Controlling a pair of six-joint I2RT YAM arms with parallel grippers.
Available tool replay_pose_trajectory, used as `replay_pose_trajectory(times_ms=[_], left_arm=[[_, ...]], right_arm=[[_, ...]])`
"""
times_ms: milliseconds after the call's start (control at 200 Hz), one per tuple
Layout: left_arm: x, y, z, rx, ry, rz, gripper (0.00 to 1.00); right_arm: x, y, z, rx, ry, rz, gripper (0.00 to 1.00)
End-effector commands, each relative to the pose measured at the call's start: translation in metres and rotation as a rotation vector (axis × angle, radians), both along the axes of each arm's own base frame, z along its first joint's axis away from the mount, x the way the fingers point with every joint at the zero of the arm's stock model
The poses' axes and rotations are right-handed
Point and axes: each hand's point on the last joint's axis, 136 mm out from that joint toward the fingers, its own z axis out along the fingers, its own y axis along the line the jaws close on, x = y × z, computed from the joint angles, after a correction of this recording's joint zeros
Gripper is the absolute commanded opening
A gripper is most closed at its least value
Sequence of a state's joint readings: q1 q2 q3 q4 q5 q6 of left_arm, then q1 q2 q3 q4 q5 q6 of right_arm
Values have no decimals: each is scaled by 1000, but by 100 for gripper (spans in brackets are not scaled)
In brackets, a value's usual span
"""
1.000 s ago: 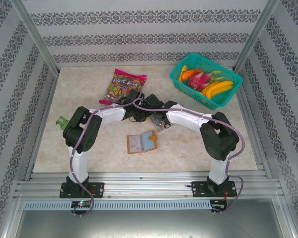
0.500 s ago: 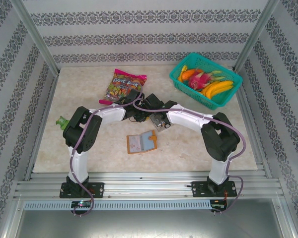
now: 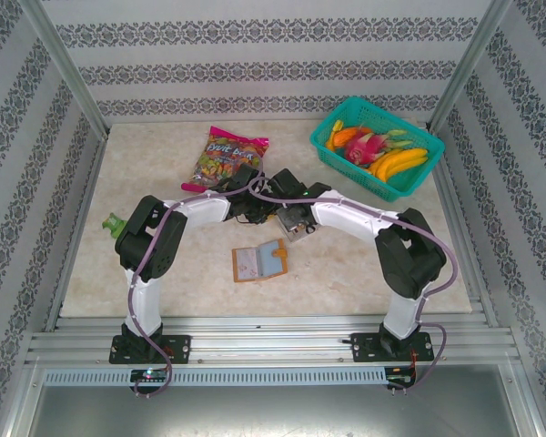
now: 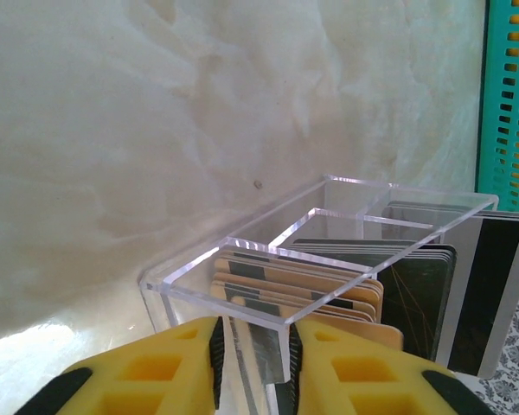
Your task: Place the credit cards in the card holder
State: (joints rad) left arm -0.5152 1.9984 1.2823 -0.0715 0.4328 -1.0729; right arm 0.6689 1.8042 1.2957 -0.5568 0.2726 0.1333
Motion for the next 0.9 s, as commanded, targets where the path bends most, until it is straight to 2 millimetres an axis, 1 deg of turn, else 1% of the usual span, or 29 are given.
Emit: replay_pose_trajectory(times_ms=[0,190,260,335,435,530,764,894], left_arm=[[0,13,12,53,-40,0,31],[1,15,27,54,-77,-2,35],[0,15,33,42,-92,-2,38],[0,14,38,20,-108,-1,43],[0,8,47,-47,-136,-1,52],[1,2,58,-128,-162,2,56],[0,-7,69,-260,-185,-10,59],[0,-12,70,-304,-185,-19,60]], right_arm=[[-7,1,17,148,30,-39,0],[-9,5,23,382,118,-103,0],[-8,5,26,459,137,-129,0],[-6,4,30,536,149,-157,0],[-2,4,40,636,157,-186,0],[0,3,48,724,162,-206,0],[6,-6,60,874,171,-269,0],[7,-13,54,869,177,-301,0]])
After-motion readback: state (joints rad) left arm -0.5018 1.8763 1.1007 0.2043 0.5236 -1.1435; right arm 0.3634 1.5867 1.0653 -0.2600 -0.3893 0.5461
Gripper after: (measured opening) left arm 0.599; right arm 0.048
